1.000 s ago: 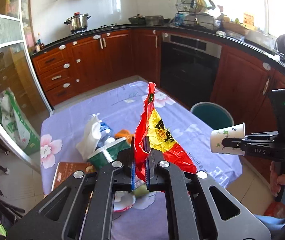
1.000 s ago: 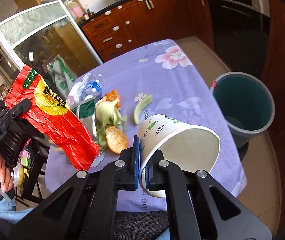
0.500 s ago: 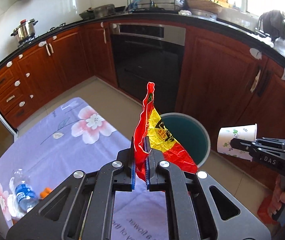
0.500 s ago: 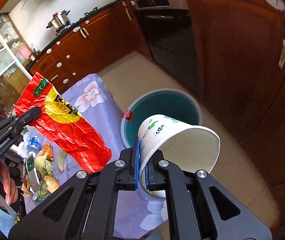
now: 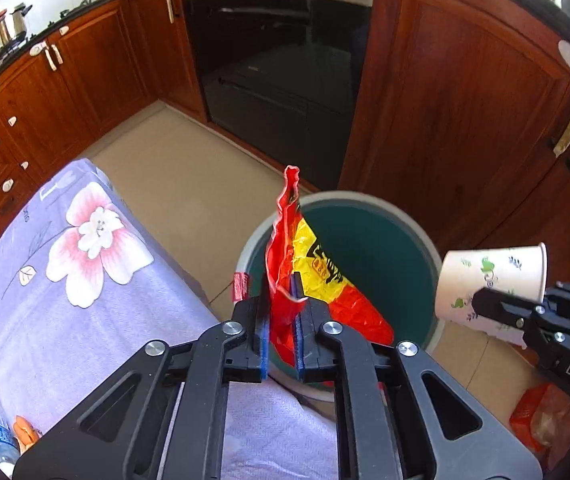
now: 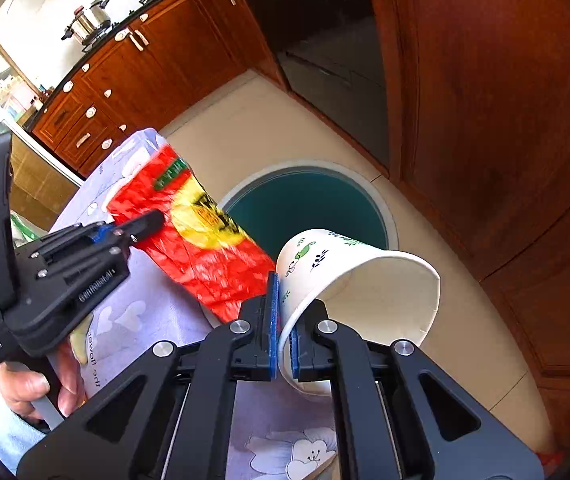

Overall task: Collect trash
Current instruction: 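Carry the wrapper and cup to the teal bin and open the left gripper, then open the right gripper to drop the paper cup into the bin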

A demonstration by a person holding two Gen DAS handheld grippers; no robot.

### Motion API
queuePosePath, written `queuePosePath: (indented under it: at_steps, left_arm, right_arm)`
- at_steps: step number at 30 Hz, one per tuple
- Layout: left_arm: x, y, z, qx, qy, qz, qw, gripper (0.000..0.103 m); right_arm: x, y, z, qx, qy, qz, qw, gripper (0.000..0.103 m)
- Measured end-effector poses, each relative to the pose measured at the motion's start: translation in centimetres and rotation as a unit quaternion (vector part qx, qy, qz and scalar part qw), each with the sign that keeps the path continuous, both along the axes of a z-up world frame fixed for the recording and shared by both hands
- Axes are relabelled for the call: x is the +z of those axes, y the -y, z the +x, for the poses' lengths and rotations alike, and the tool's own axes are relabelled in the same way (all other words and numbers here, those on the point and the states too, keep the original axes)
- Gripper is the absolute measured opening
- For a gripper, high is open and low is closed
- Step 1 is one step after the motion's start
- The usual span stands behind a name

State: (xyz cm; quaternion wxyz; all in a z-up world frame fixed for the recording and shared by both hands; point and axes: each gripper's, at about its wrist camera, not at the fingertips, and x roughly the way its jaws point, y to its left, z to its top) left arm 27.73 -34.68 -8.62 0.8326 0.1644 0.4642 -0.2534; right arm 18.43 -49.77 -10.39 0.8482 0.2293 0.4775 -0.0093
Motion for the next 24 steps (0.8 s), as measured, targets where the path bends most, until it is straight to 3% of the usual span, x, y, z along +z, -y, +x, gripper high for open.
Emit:
queuePosePath:
  at_steps: [1,3,8,13,24]
  left_arm:
    - [-0.3,0.1,0.2,0.001,-0.005,0.006,1.0,0.036]
    - [-0.5,-0.2,0.1,0.006,0.001,0.01,0.9999,0.057]
    - [0.2,-1.4,0.3,0.02,0.002,0.0,0.9998,0.068]
    - [0.5,-1.9,0.4,0.02,0.011,-0.005,0.9997,0.089]
    - [-0.2,-0.8,1.4,0.001,0.016,0.003,0.9999,0.09]
  right_arm:
    - [-0.2,0.0,0.4,0.003,-0.003,0.001,1.0,0.005]
    - [-0.4,0.0,1.0,0.009,-0.005,0.002,1.0,0.005]
    - [-1.0,-0.4,2.3,0.023,-0.01,0.005,1.0,0.005]
    - [-1.8,-1.0,3.2,0.027,-0.013,0.01,1.0,0.005]
    - [-2.1,-0.5,3.4,0.018,-0.028,0.004,0.999,0.005]
